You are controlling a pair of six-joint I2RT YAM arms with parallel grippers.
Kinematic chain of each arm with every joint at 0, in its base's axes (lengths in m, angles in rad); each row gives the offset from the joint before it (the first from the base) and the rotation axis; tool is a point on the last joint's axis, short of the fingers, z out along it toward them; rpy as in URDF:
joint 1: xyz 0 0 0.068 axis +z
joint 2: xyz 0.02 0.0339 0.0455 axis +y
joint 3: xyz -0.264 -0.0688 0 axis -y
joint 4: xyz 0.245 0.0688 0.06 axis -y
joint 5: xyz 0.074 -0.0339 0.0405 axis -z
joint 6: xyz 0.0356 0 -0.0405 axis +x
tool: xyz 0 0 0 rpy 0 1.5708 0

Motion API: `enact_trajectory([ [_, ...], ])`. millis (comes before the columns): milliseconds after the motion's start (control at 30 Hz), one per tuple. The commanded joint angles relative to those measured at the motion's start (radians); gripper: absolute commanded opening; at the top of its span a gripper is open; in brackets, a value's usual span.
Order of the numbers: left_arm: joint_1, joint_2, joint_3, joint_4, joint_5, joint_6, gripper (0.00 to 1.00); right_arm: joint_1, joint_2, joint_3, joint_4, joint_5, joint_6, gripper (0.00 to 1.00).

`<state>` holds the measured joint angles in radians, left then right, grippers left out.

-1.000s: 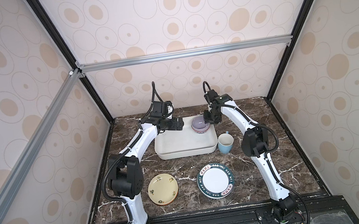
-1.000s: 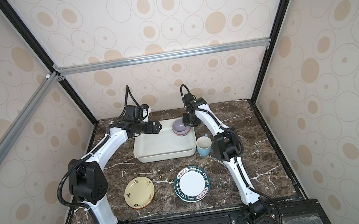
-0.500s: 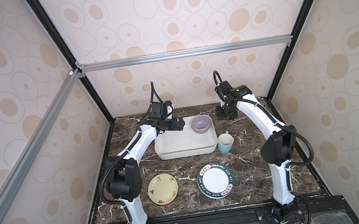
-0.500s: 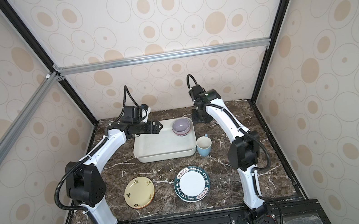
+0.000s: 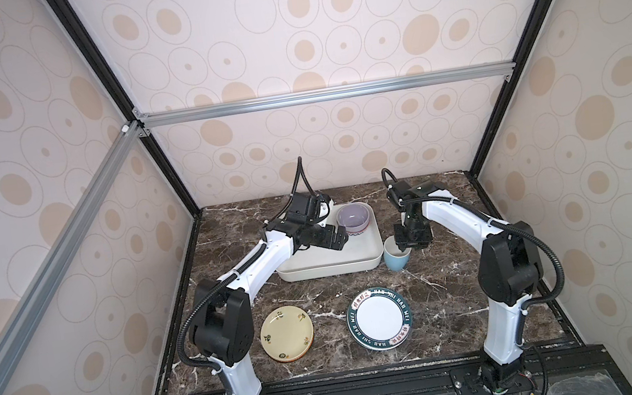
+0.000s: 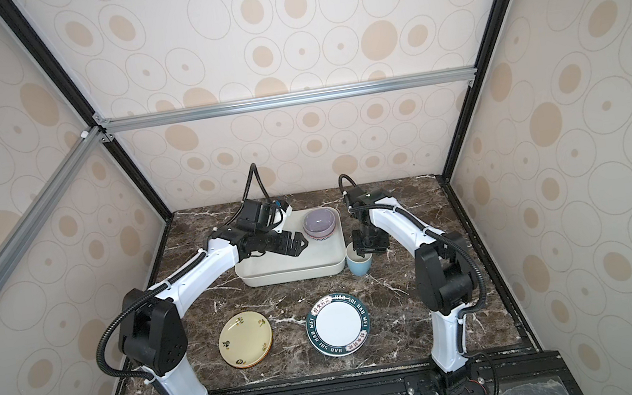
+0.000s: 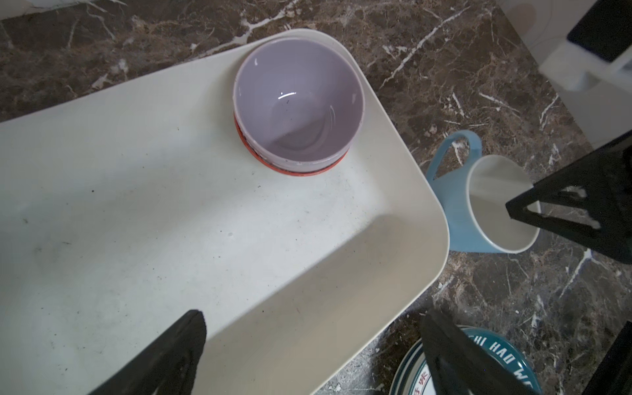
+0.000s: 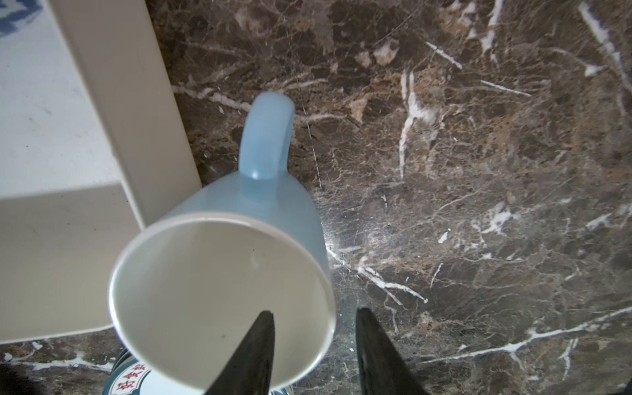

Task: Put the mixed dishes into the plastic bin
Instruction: 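Move the right gripper toward the light-blue mug while the left holds the bin, then grasp the light-blue mug rim with the right gripper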

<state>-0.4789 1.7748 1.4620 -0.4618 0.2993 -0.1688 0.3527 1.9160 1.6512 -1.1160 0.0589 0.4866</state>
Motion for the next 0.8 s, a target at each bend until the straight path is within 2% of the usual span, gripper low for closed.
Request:
enact_trajectory([
  [0, 0.005, -0.06, -0.015, -0.002, -0.018, 0.022, 0.99, -0.014, -0.003, -0.017, 0.046, -0.016, 0.029, 0.4],
  [67, 0.005, -0.074, -0.026, 0.004, -0.022, 0.012, 0.99, -0.024, 0.013, -0.026, 0.064, -0.031, 0.035, 0.37],
  [200, 0.006, -0.103, -0.056, 0.011, -0.042, -0.006, 0.99, -0.042, 0.038, -0.032, 0.067, -0.044, 0.034, 0.21],
  [400, 0.005, -0.134, -0.075, -0.004, -0.109, 0.006, 0.99, -0.056, 0.026, -0.033, 0.051, -0.035, 0.012, 0.07],
  [567, 0.005, -0.119, -0.049, -0.011, -0.126, 0.0, 0.99, -0.067, 0.005, -0.018, 0.028, -0.027, 0.004, 0.01],
  [767, 0.007, -0.085, 0.01, -0.017, -0.126, -0.005, 0.99, -0.068, -0.029, 0.055, -0.038, 0.005, -0.008, 0.0],
])
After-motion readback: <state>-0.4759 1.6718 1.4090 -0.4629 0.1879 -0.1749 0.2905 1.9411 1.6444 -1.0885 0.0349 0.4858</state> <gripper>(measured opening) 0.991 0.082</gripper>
